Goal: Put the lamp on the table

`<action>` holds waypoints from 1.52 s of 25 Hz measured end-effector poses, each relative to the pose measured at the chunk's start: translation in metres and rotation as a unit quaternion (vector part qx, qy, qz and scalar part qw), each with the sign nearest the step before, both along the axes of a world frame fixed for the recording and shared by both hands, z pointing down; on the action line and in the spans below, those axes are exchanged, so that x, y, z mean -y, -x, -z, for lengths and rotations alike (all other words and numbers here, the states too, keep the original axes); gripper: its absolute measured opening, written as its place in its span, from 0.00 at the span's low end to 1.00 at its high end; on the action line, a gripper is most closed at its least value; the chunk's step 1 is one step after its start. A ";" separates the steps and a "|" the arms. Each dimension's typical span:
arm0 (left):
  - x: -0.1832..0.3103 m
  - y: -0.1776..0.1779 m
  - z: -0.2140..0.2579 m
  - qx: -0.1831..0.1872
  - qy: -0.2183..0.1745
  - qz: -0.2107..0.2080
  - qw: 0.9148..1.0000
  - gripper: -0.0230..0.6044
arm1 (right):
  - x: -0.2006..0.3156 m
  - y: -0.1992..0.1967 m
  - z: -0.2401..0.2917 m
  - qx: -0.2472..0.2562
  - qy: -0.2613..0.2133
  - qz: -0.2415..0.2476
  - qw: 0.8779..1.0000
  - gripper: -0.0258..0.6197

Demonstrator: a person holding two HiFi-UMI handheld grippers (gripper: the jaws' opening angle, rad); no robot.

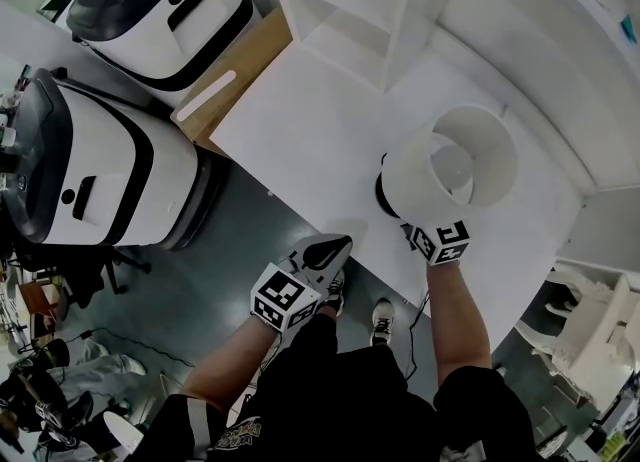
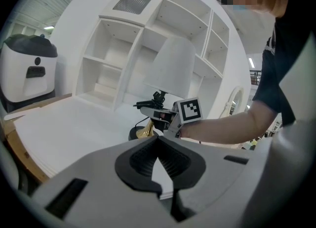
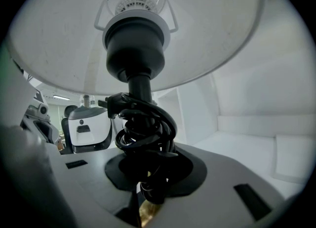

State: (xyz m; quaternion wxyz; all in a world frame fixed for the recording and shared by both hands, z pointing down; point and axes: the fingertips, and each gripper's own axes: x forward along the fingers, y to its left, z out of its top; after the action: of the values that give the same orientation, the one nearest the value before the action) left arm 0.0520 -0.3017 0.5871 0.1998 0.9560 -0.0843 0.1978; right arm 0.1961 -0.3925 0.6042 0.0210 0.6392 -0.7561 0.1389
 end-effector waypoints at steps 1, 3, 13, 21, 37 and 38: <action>-0.001 -0.001 0.000 0.000 0.000 0.000 1.000 0.05 | -0.001 0.000 0.000 -0.001 -0.003 0.000 1.000 0.18; -0.003 -0.002 0.001 -0.001 0.000 0.000 1.000 0.05 | -0.003 0.000 0.000 -0.003 -0.006 -0.001 1.000 0.18; -0.014 -0.001 0.002 0.003 0.005 0.006 1.000 0.05 | -0.018 -0.001 -0.008 0.001 0.011 -0.010 1.000 0.24; -0.037 -0.008 0.011 -0.006 0.005 0.007 1.000 0.05 | -0.052 -0.004 -0.007 0.000 0.031 -0.006 1.000 0.29; -0.102 -0.032 0.044 -0.027 -0.014 0.013 0.999 0.05 | -0.173 -0.009 0.046 0.063 0.059 0.006 0.996 0.09; -0.106 -0.033 0.047 -0.028 -0.015 0.017 0.999 0.05 | -0.178 -0.005 0.055 0.062 0.054 0.013 0.996 0.09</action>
State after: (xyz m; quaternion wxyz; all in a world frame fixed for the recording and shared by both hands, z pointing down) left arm 0.0849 -0.1960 0.5400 0.1906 0.9625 -0.0980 0.1661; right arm 0.2006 -0.2143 0.5493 0.0104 0.6172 -0.7556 0.2192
